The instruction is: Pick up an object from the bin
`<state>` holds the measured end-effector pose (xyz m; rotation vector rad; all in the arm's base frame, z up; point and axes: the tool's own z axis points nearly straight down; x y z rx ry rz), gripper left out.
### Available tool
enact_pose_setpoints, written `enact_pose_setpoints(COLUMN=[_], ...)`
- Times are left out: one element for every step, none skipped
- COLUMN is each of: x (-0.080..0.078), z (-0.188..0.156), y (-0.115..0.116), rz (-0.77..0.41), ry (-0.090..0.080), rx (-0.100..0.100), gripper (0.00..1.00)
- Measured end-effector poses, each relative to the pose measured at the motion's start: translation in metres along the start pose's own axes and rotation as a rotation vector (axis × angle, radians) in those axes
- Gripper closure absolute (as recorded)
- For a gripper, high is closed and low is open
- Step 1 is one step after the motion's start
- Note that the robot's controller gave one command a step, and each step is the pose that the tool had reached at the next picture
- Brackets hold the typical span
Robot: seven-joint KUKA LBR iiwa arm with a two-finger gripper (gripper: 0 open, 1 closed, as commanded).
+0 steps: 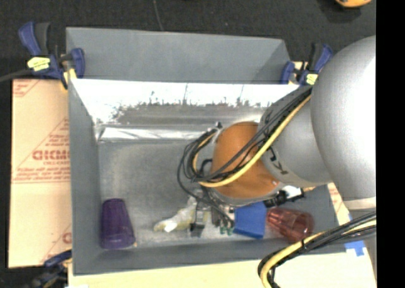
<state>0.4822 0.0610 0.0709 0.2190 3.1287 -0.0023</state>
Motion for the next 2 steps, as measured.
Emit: enact_pose_setpoints(x=[-0.002, -0.004], z=[-0.068, -0.126], y=[0.013, 0.006], rz=[-0.03, 0.011], ry=[0.005, 0.004], rx=[0.001, 0.001], gripper=[1.0, 1.0])
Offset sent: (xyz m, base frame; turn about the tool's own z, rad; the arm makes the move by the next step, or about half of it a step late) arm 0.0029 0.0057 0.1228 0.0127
